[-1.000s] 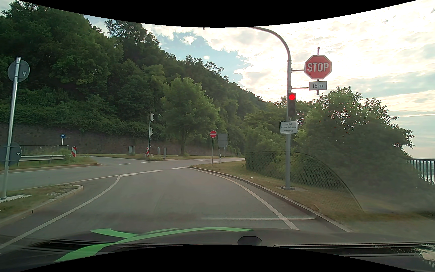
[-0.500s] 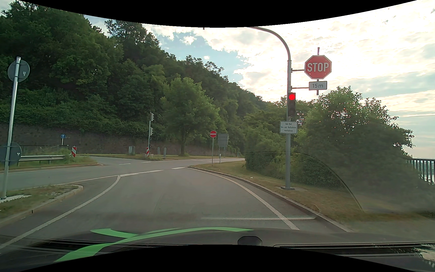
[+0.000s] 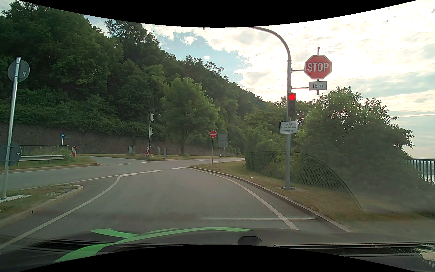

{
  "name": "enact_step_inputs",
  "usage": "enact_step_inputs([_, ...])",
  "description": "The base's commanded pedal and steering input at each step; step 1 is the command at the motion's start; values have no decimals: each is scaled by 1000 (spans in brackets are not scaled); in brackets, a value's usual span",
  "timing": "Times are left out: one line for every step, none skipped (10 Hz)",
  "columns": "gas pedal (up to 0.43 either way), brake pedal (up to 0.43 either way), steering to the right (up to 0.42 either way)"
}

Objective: Follow the waypoints while adhering to traffic rules and regulations

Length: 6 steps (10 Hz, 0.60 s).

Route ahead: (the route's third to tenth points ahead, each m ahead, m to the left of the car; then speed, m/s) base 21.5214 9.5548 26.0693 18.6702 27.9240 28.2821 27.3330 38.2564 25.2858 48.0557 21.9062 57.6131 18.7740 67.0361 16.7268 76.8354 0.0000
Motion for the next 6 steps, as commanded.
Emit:
enact_step_inputs([0, 256, -96])
enact_step_inputs([0, 256, -96])
enact_step_inputs([0, 256, -97])
enact_step_inputs([0, 256, -96])
enact_step_inputs([0, 256, -97])
enact_step_inputs([0, 256, -96])
